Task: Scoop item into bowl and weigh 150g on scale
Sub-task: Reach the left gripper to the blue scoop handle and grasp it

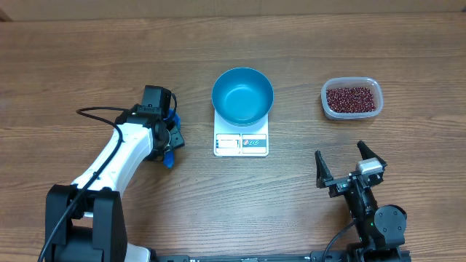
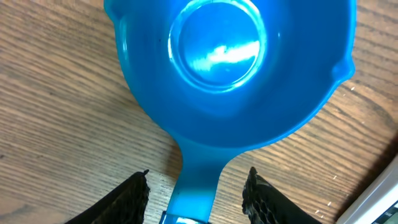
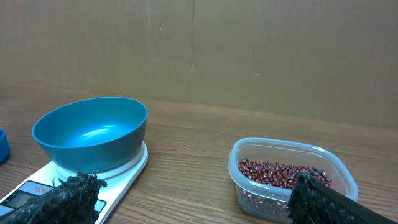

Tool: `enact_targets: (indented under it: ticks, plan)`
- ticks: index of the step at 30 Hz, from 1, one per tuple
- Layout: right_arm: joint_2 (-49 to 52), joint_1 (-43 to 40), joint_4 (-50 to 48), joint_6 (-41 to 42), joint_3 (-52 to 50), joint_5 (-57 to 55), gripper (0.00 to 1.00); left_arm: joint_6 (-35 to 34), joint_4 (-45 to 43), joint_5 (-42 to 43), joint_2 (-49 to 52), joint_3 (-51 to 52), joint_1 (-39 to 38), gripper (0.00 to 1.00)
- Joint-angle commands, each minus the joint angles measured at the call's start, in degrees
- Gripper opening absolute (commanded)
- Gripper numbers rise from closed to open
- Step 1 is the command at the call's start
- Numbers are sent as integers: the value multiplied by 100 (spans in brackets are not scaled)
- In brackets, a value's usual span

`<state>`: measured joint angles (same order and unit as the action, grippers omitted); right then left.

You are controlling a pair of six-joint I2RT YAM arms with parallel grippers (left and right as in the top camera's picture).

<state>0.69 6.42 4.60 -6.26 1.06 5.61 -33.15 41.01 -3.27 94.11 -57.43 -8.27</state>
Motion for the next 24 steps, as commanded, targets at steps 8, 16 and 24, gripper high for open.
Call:
enact_targets:
  ticks: [8,16,24]
  plan:
    - [-52,28,-22,-24,-59,4,100,-140,-166,-13,516,-120,-39,52]
    - [-52,28,-22,-24,-59,4,100,-136,-280,-13,527,-125,-39,48]
    - [-52,28,-22,-24,-59,4,100,-111,-310,-13,527,-136,-39,43]
